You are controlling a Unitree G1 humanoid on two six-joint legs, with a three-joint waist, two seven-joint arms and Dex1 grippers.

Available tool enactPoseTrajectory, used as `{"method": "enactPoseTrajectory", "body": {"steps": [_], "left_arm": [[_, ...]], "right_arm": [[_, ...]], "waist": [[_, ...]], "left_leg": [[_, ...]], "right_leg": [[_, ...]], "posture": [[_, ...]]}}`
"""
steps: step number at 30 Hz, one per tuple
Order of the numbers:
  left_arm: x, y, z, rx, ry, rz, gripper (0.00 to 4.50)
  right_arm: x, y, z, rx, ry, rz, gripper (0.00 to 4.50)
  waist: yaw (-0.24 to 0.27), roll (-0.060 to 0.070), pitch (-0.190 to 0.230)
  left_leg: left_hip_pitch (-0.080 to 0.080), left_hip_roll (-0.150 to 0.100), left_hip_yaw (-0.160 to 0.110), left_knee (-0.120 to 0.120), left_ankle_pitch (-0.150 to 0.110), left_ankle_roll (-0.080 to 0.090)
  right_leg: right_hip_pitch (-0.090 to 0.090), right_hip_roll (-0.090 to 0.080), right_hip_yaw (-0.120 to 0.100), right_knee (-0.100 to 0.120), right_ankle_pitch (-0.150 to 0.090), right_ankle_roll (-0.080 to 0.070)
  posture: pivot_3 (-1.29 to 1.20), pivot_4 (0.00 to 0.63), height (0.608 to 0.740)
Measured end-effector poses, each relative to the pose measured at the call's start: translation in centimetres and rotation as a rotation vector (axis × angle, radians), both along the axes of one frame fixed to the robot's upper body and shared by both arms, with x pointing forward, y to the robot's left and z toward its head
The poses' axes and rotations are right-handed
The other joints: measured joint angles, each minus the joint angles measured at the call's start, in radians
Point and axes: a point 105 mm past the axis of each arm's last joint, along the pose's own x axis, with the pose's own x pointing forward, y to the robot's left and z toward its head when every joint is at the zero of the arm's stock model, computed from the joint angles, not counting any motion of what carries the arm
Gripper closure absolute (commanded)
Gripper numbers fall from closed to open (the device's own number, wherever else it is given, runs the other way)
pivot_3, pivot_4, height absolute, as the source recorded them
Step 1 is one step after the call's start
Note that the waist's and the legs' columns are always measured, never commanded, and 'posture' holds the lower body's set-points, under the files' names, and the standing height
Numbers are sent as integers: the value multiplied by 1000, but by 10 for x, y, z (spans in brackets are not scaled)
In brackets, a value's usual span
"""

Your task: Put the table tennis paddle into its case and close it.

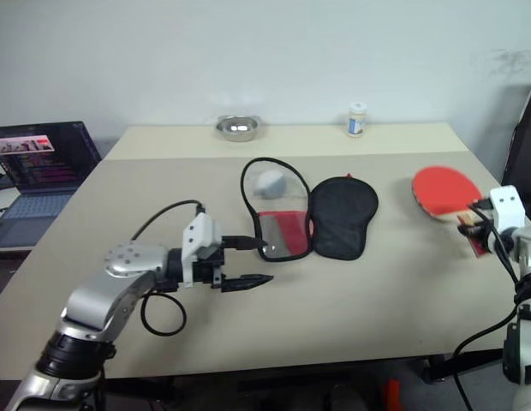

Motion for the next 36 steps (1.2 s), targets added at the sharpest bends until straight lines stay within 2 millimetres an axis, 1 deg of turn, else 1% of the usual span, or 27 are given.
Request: {"method": "enactPoseTrajectory", "body": {"steps": [2,3,6,8,10,12,14,16,18,23,28,36], "left_arm": [[2,6,0,1,2,21,714],[3,8,0,0,3,29,714],[4,9,0,1,-11,29,714],[4,10,0,2,-14,31,714],[5,11,0,4,-21,38,714],[6,10,1,1,-27,40,714],[6,9,0,-2,-31,41,714],[7,9,0,-5,-35,49,714],[7,7,0,-12,-43,46,714],[7,7,0,-13,-47,44,714],[7,7,-2,-10,-47,45,714],[5,9,-7,-9,-35,50,714]], "right_arm": [[1,44,0,89,-38,40,3443],[1,67,-4,157,-33,52,3443],[-4,119,-9,319,-8,36,3443],[-9,137,-8,367,-3,15,3443],[-14,165,-6,426,-6,-2,3443],[-16,189,-7,456,7,8,3443],[-16,206,-9,468,22,17,3443],[-13,214,-12,468,26,16,3443],[-8,220,-20,469,38,-4,3443],[6,220,-40,461,68,-58,3443],[20,215,-44,429,42,-89,3443],[22,216,-47,424,42,-111,3443]], "waist": [[1,0,0],[2,0,0],[5,0,0],[8,0,0],[10,0,0],[7,0,0],[7,0,0],[8,0,0],[7,0,0],[2,0,0],[1,0,0],[1,0,0]], "left_leg": [[0,5,0,0,0,0],[0,6,-1,0,0,-1],[0,6,0,0,1,-3],[0,6,-1,0,1,-3],[0,6,0,0,1,-3],[0,6,0,0,1,-3],[0,5,0,0,1,-3],[0,5,-1,0,1,-3],[0,5,0,0,1,-3],[0,5,0,0,1,-3],[0,5,0,-1,1,-3],[0,6,0,-1,1,-3]], "right_leg": [[-1,4,-1,0,0,-1],[-2,5,-2,2,1,-1],[-4,5,-1,9,-1,-5],[-4,5,-2,9,-2,-6],[-5,5,-2,9,-2,-6],[-5,5,-2,9,-2,-6],[-5,6,-2,9,-2,-6],[-5,7,-2,9,-2,-6],[-5,7,-2,9,-2,-6],[-5,8,-2,9,-2,-7],[-5,8,-2,9,-2,-7],[-5,8,-2,9,-2,-7]], "posture": [[0,150,740],[0,150,740],[0,150,740],[0,150,740],[0,150,740],[0,150,740],[0,150,740],[0,150,740],[0,150,740],[0,150,740],[0,150,740],[0,150,740]]}}
